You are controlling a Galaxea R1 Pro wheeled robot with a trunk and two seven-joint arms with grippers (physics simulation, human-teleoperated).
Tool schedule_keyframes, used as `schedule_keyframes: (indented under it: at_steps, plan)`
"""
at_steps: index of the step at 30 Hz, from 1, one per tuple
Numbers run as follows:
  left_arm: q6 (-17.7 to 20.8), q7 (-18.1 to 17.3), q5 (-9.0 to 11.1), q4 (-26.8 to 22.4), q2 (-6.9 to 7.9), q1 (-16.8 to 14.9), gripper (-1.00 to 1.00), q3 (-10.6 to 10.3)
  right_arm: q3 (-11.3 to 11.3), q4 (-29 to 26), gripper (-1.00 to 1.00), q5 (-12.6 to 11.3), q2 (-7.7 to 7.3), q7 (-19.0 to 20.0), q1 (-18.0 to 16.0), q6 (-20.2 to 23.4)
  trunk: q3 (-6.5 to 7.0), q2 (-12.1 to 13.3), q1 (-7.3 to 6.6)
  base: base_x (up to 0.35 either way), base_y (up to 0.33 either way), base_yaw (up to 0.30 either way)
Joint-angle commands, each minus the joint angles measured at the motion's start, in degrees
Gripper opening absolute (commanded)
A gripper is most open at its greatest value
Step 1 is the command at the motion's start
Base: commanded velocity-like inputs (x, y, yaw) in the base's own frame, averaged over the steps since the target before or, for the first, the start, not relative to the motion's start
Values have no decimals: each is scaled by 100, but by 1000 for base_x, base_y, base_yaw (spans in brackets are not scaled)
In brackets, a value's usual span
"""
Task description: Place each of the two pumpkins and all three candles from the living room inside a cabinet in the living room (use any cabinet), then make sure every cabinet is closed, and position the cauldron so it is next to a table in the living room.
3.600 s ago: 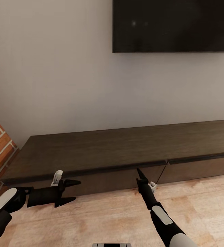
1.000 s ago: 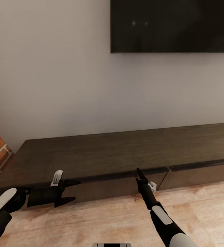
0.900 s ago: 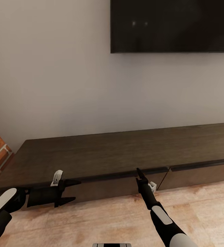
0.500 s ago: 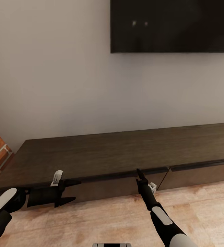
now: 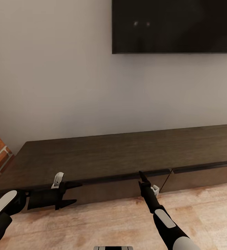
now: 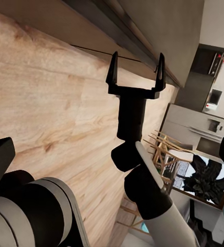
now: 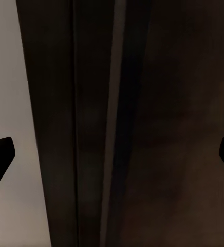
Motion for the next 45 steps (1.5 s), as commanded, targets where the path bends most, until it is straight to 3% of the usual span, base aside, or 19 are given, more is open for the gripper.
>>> schedule_keyframes:
  at_steps: [1, 4, 5, 45]
  plan:
    - [-2, 53, 61, -2, 4, -4, 100, -6, 19, 4, 100, -61, -7, 17, -2, 24, -5, -2, -1, 0, 0, 0]
    - [-2, 53, 61, -2, 5, -4, 100, -6, 19, 4, 100, -63, -17, 11, -2, 30, -5, -2, -1, 0, 0, 0]
    - [-2, 53, 61, -2, 3, -4, 100, -6, 17, 4, -100, -63, -20, 9, -3, 31, -5, -2, -1, 0, 0, 0]
    - [-2, 53, 61, -2, 0, -4, 100, -10, 19, 4, -100, -64, -25, -3, -6, 24, -5, -2, -1, -15, 0, 0]
